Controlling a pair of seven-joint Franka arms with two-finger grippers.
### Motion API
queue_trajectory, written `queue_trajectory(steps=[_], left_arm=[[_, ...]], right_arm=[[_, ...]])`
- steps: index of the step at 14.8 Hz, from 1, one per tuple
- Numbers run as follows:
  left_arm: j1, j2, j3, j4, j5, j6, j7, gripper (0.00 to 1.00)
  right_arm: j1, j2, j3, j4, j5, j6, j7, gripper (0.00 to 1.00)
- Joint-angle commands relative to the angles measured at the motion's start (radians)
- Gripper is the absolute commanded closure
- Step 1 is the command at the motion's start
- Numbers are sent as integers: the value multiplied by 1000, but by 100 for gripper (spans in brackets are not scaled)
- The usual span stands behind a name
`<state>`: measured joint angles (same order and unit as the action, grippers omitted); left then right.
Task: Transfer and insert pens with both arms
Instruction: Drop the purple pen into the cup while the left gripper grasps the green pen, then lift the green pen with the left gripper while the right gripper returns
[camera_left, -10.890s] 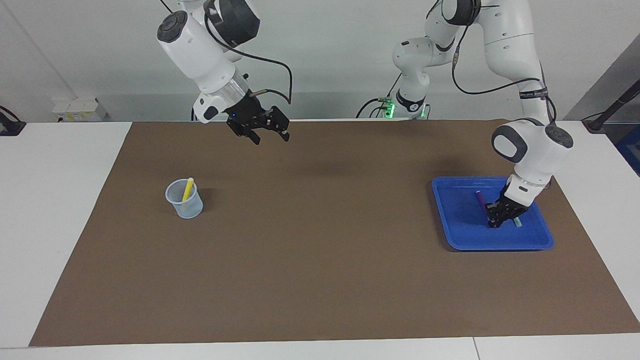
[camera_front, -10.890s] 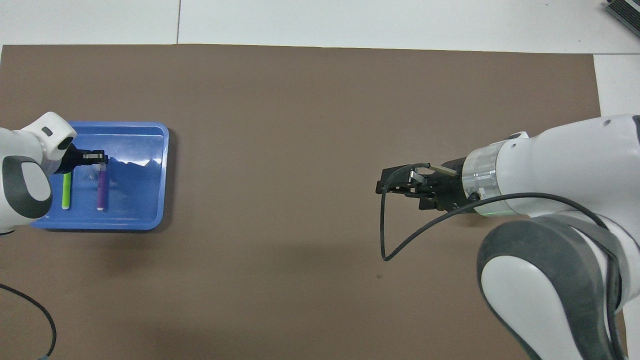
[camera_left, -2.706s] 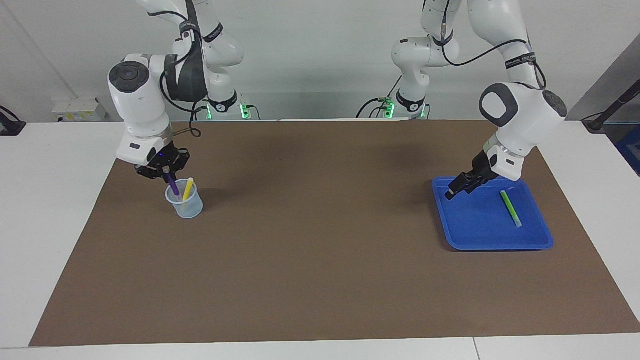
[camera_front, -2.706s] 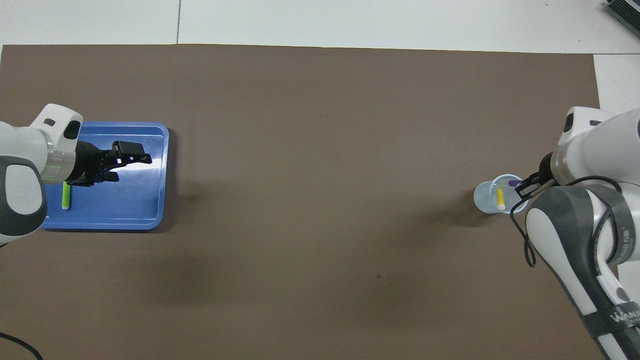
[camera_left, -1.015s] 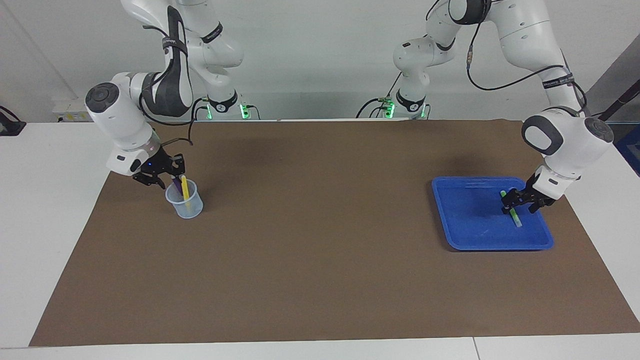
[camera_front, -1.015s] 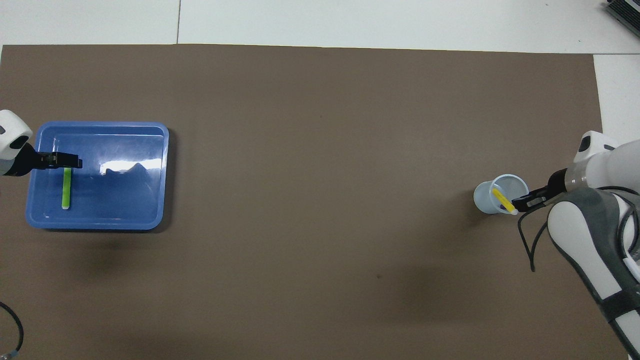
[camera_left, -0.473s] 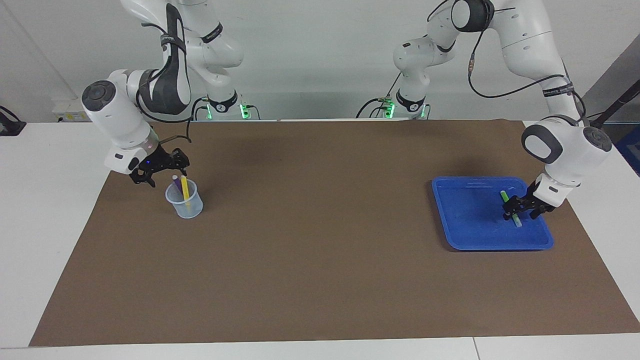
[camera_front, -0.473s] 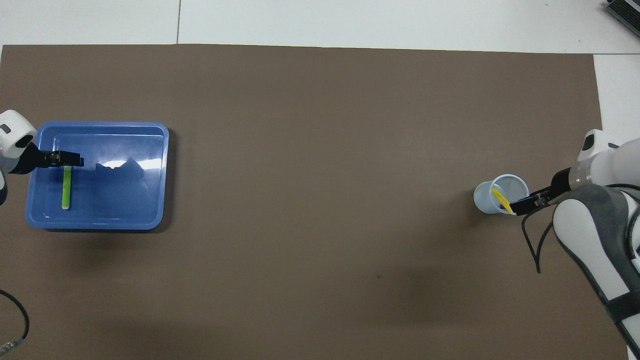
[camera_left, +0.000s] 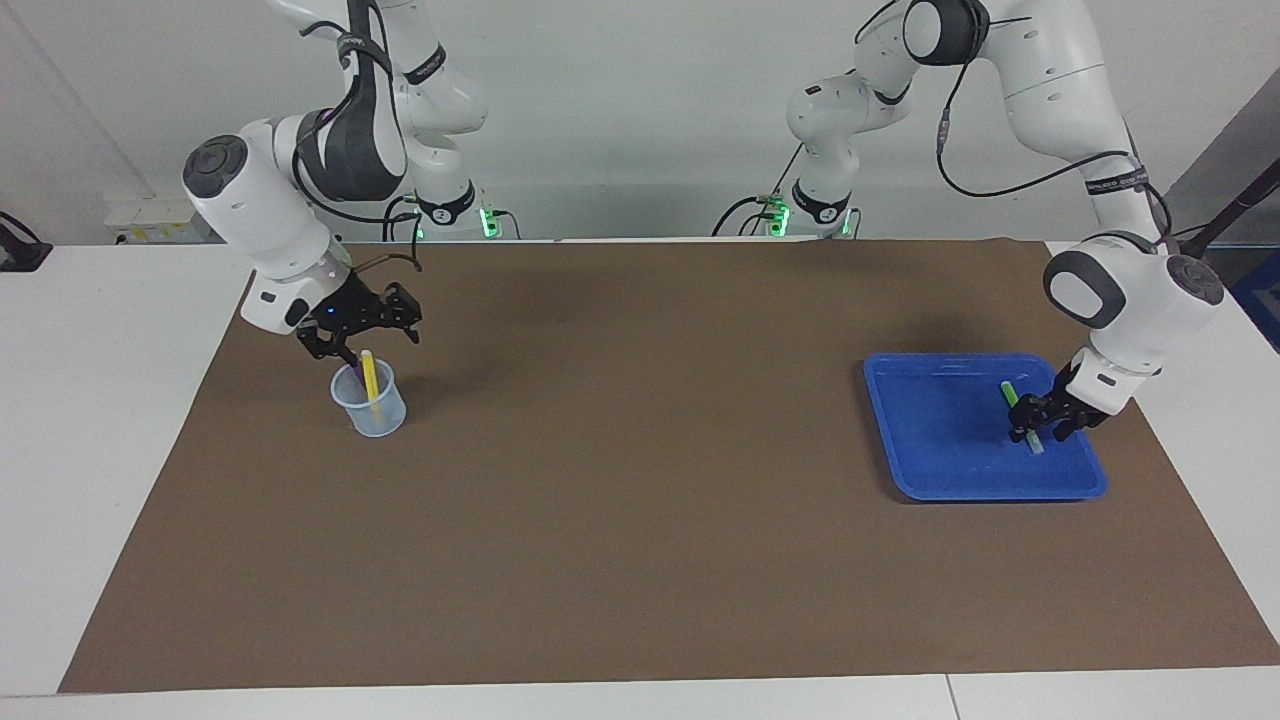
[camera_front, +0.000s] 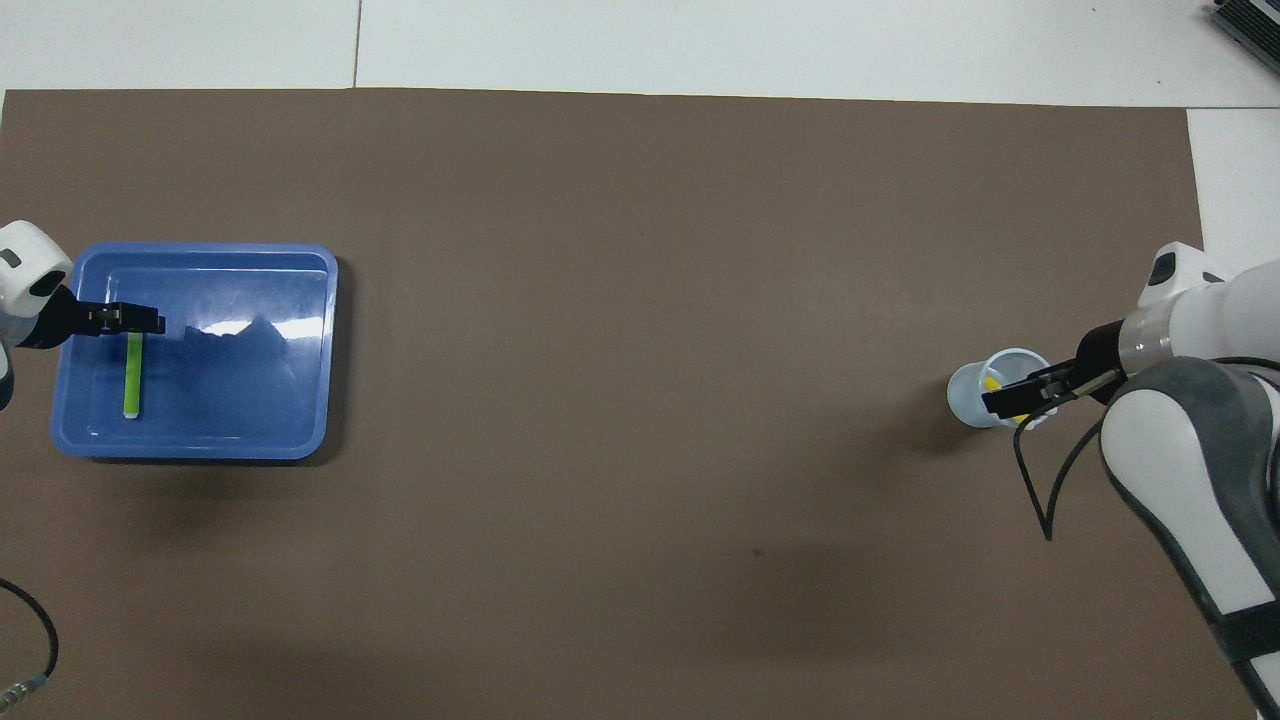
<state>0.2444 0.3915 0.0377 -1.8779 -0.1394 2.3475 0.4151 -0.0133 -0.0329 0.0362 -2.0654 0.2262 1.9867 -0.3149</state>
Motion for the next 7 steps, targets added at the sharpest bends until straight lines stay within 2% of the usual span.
queue_trajectory(steps=[1, 3, 6, 7], left_arm=[[10, 15, -7, 6, 12, 30, 11, 19], [10, 17, -7, 5, 12, 32, 13, 19], [9, 17, -7, 5, 11, 33, 13, 20], [9, 18, -7, 5, 11, 35, 13, 23]], right_arm=[[77, -7, 7, 19, 83, 0, 190, 0], [148, 5, 7, 50, 126, 7, 360, 0], [231, 8, 7, 54, 189, 87, 569, 0], [249, 8, 7, 51, 209, 99, 624, 0]])
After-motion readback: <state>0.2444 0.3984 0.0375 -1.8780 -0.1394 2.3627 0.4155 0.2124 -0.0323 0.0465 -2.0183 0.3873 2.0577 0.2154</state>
